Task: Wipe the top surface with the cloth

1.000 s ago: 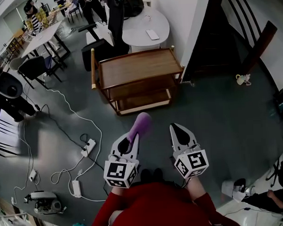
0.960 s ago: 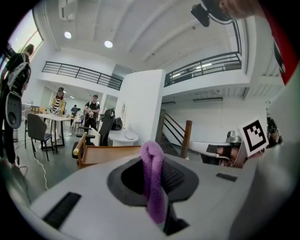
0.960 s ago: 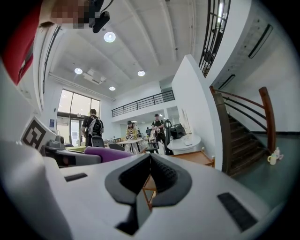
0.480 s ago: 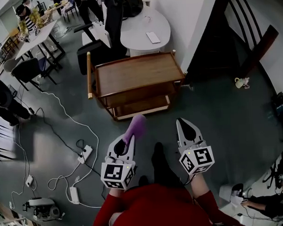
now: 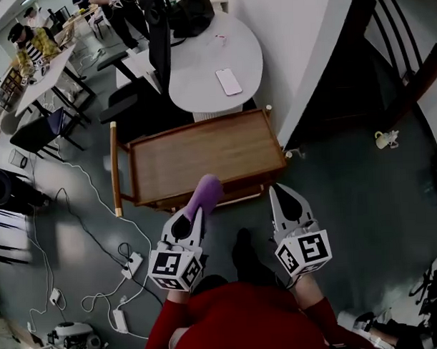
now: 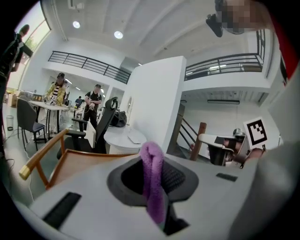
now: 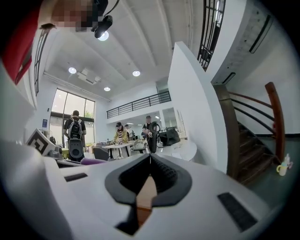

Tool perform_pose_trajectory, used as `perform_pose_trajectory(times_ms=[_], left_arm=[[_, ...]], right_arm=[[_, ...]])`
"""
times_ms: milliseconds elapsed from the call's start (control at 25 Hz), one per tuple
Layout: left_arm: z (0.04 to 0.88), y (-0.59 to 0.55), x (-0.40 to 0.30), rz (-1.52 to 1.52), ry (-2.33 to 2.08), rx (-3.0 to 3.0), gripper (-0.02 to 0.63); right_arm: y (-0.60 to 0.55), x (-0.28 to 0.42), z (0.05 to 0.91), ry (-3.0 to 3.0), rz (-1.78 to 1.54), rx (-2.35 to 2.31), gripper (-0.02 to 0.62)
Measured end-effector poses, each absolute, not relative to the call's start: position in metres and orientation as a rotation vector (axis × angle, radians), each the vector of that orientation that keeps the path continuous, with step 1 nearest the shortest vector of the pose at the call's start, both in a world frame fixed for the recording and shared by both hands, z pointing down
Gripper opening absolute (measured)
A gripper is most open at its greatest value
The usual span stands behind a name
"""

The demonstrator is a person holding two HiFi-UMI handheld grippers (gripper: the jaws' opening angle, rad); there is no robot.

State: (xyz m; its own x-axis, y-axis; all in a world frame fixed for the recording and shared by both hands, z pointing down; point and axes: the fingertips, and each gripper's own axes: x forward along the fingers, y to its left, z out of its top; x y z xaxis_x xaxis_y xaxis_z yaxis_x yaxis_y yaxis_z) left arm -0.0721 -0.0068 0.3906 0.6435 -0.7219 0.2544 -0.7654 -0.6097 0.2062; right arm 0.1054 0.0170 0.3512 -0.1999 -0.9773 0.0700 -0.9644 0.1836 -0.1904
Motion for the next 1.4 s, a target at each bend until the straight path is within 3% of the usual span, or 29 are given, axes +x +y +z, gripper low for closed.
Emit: perform_pose_trajectory(times_ms=[560,840,1040,1240,1400], left_arm=[[0.422,-0.108,0.004,0.415,-0.972,2.562,0.054],[0.44,-0.193,0.151,0.483,-0.651,2.564,0.054],[0.479,-0.229,0.223,0.601,-0.678,2.521,0.054],[0.531,-0.255,0.216,0.756,-0.779,2.478,0.054],[0.554,-0.277,0.149,0.85,-0.908,2.406,0.054]], right_arm=[[-0.068,0.142,0.356,2.335,-0.379,-2.017,0.012],[-0.061,0.184,0.367,2.228,-0.454,-2.175,0.012],[-0.056,0.201,0.37,2.169,-0.492,-2.254,0.012],[-0.073,0.209,0.371,2.219,-0.482,-2.242,0.012],[-0.087,0.198,0.374,2.303,-0.509,-2.184,0.012]])
